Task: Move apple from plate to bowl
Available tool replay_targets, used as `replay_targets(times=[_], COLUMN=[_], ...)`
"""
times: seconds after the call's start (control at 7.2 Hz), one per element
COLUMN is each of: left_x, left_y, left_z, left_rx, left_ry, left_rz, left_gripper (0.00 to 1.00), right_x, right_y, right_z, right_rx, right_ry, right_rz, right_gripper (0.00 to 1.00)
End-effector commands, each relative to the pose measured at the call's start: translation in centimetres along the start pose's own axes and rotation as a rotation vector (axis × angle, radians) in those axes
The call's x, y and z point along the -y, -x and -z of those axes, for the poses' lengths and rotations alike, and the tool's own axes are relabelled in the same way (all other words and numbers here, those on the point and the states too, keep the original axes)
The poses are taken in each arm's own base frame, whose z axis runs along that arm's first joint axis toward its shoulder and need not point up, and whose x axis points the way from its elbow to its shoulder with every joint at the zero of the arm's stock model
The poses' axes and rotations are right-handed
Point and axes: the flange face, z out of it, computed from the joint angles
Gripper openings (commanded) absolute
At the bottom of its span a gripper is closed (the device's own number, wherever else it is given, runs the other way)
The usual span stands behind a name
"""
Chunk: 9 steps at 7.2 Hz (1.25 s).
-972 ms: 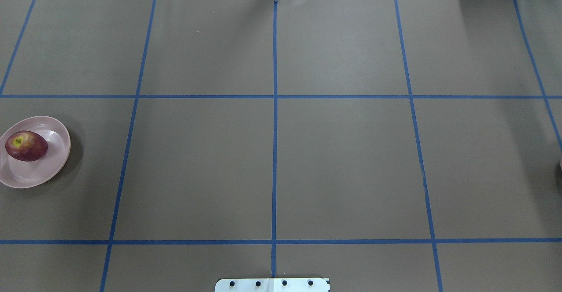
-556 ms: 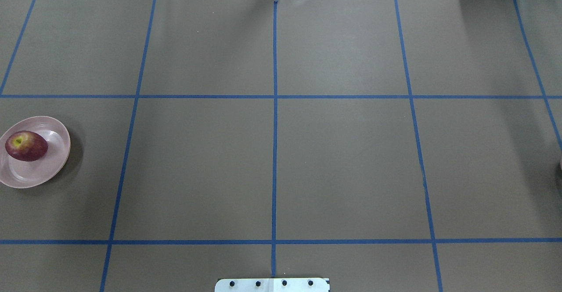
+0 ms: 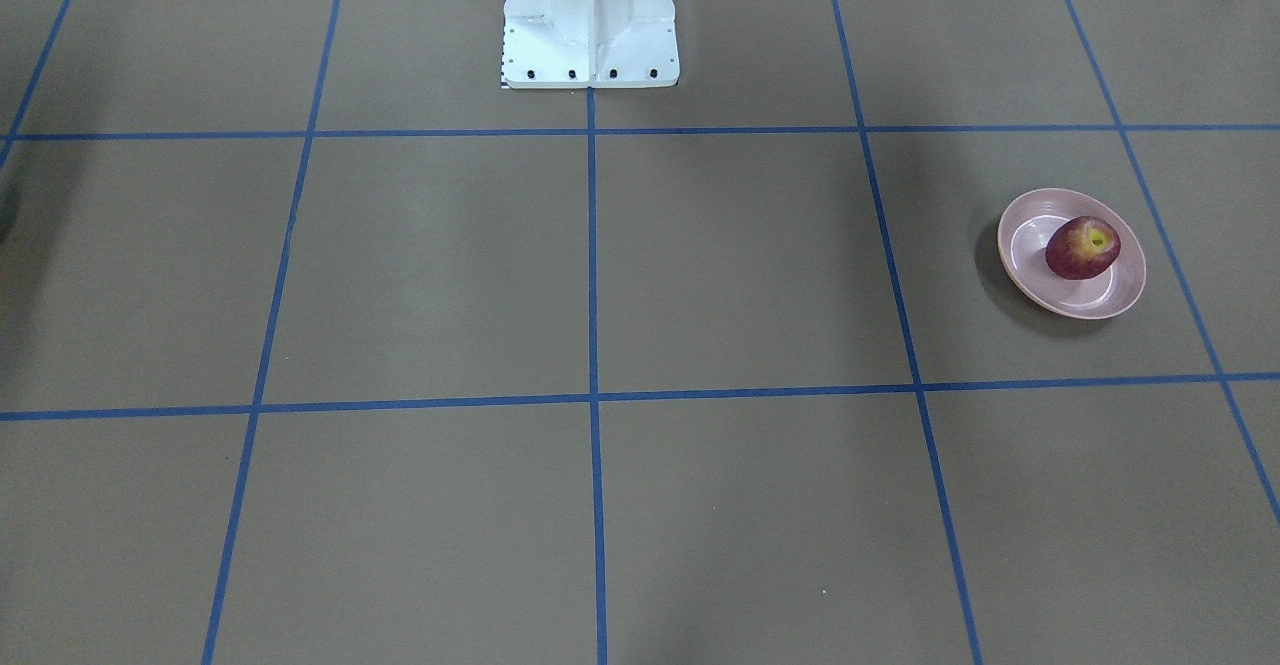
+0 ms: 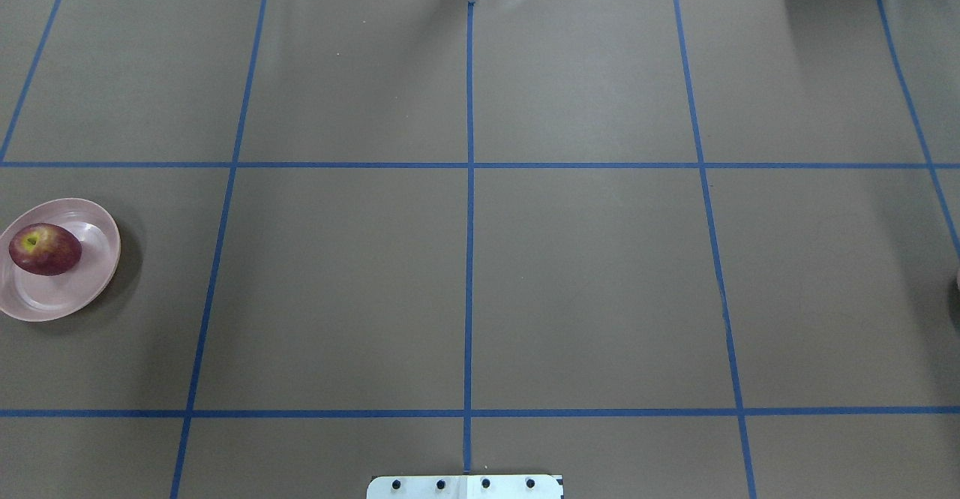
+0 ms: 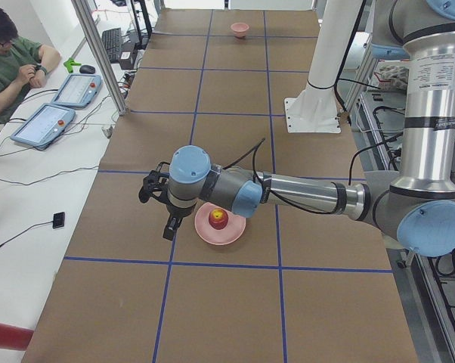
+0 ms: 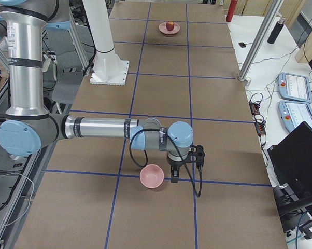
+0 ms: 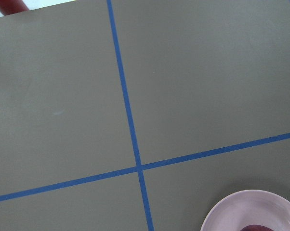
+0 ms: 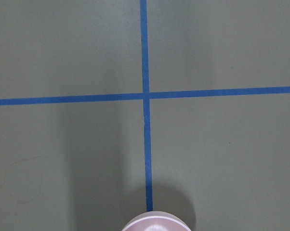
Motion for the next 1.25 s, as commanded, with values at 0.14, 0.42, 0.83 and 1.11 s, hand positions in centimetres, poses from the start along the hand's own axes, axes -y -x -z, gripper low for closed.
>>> replay_targets(times=[0.14,0.42,0.83,1.11], left_x=[-1.0,-1.3,-0.9,-0.6], left_y=[1.1,2.3,2.0,1.8], left_z=[-1.1,-2.4,-2.2,-2.0], left_rx=[0.001,-0.002,-0.006,-0.008], left_ry=[0.022,0.042,0.016,0.009], left_rz=[0.022,0.04,0.049,0.053], left_gripper=[0.98,0.98,0.98,0.98], right_x=[-5.6,-6.4,-7.2,-5.0], right_y=[-2.7,-4.6,-5.6,-5.9], right_z=[-3.4,-6.2,-9.1,-10.5], right_rx=[0.109,0.171,0.172,0.172], right_ry=[0.014,0.064,0.13,0.151], right_rz=[0.072,0.071,0.05,0.048], right_gripper=[1.0,1.0,1.0,1.0])
